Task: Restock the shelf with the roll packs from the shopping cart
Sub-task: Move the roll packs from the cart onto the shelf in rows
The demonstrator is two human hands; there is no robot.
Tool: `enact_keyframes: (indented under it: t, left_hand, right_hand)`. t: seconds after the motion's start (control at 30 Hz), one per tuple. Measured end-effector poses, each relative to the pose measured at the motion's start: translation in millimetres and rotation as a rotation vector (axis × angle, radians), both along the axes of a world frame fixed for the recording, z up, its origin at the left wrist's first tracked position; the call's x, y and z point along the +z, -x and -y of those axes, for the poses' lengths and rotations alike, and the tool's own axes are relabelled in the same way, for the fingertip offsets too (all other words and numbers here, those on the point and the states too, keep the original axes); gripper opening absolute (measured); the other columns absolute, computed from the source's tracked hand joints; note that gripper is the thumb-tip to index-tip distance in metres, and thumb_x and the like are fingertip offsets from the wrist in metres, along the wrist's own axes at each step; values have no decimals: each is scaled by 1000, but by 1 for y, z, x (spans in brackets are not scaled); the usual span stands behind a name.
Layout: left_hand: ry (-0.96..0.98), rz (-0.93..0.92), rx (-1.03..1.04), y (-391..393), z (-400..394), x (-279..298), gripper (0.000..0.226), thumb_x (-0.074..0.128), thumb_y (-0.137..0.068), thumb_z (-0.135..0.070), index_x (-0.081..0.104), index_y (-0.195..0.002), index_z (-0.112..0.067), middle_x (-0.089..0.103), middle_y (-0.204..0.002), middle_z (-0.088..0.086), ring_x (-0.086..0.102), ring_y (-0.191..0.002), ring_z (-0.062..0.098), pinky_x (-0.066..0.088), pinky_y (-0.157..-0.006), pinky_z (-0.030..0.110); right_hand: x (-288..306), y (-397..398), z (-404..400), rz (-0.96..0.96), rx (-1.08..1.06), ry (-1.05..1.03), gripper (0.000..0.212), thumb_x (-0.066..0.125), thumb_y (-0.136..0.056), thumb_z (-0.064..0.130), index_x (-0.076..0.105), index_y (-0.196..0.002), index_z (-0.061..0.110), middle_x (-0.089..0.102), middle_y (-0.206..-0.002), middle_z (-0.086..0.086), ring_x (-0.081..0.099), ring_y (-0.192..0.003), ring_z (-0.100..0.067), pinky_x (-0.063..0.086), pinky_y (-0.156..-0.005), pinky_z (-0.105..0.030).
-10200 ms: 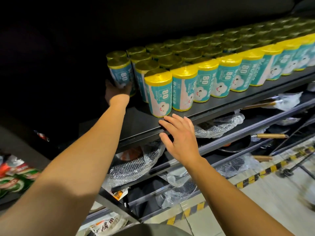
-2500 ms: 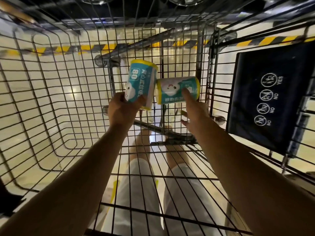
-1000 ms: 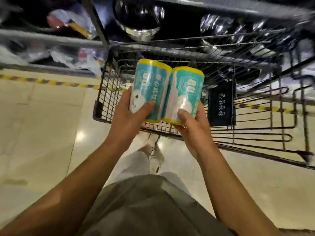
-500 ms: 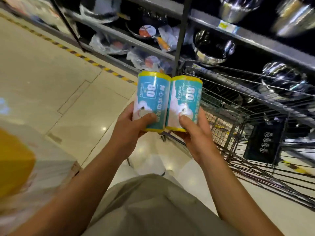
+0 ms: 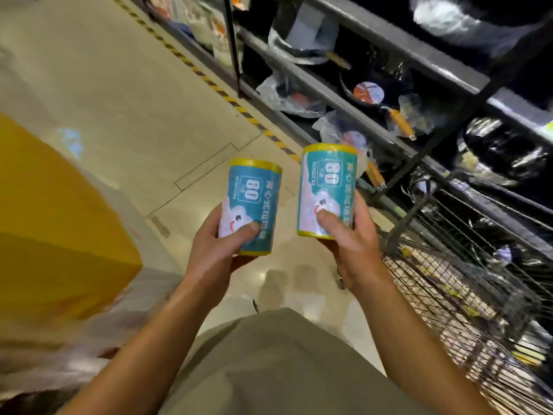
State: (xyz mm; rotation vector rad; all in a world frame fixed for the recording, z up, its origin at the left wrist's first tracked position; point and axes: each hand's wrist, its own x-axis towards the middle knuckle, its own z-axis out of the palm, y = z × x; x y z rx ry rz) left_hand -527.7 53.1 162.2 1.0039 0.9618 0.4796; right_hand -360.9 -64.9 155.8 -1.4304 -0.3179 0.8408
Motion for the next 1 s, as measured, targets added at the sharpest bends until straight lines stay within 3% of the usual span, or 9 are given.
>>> enact_keyframes:
  t: [0.13, 0.2, 0.3, 0.37, 0.57, 0.7, 0.83, 1.0]
  left_hand:
    - [-3, 7, 3, 6, -55, 4, 64, 83, -67, -15, 60, -126, -23, 73, -112, 2, 73, -95, 20, 59, -73, 36]
    - [-21, -7, 14, 3, -80, 4, 57, 78, -73, -20, 59, -126, -25, 73, -111, 1, 72, -97, 20, 60, -74, 34]
    - [-37, -37, 47, -8, -120, 5, 58, 74, -76, -26, 56, -131, -24, 71, -114, 2, 72, -99, 20, 61, -81, 40]
    - [-47, -49, 91, -18, -149, 4, 63, 76, -72, -28, 56, -131, -23, 71, -112, 1, 72, -98, 19, 61, -81, 41]
    - [-65, -69, 222, -60, -238, -3, 45, 71, -86, -10, 59, -127, -25, 74, -104, -5, 73, -93, 16, 61, -77, 36]
    - [-59, -70, 260, -96, -286, 2, 49, 78, -78, -17, 61, -122, -30, 73, -106, -4, 72, -95, 17, 61, -78, 37]
    - [-73, -53, 258, -126, -334, 7, 41, 71, -86, -11, 60, -122, -28, 73, -106, -4, 72, -93, 18, 60, -74, 33]
    - [-71, -40, 226, -161, -412, 6, 52, 77, -80, -19, 58, -128, -23, 70, -112, 2, 71, -99, 22, 59, -74, 32]
  right_hand:
    - [-1, 7, -54, -26, -17, 42, 63, 78, -71, 27, 58, -131, 35, 72, -119, -1, 69, -110, -27, 52, -99, -60]
    - [0, 4, -79, -12, 8, 69, 62, 78, -71, 30, 58, -129, 37, 72, -118, 0, 69, -110, -26, 53, -98, -59]
    - [-2, -8, -121, 11, 52, 88, 61, 77, -70, 36, 58, -128, 38, 70, -119, -1, 68, -110, -26, 53, -97, -59]
    - [-5, -21, -155, 15, 82, 81, 60, 76, -73, 33, 57, -130, 38, 70, -118, 0, 68, -110, -25, 54, -97, -58]
    - [-11, -80, -273, 25, 218, 39, 57, 74, -76, 28, 57, -129, 39, 70, -120, 1, 68, -111, -23, 54, -98, -56]
    - [-7, -118, -335, 26, 263, 43, 55, 76, -73, 30, 59, -123, 45, 70, -119, 2, 68, -111, -25, 53, -98, -58]
    - [-5, -151, -380, 42, 275, 82, 61, 77, -72, 32, 57, -129, 39, 71, -117, 1, 68, -109, -25, 55, -95, -57]
    - [-10, -178, -447, 18, 241, 93, 60, 76, -76, 27, 56, -132, 35, 72, -116, 2, 69, -108, -21, 58, -93, -49]
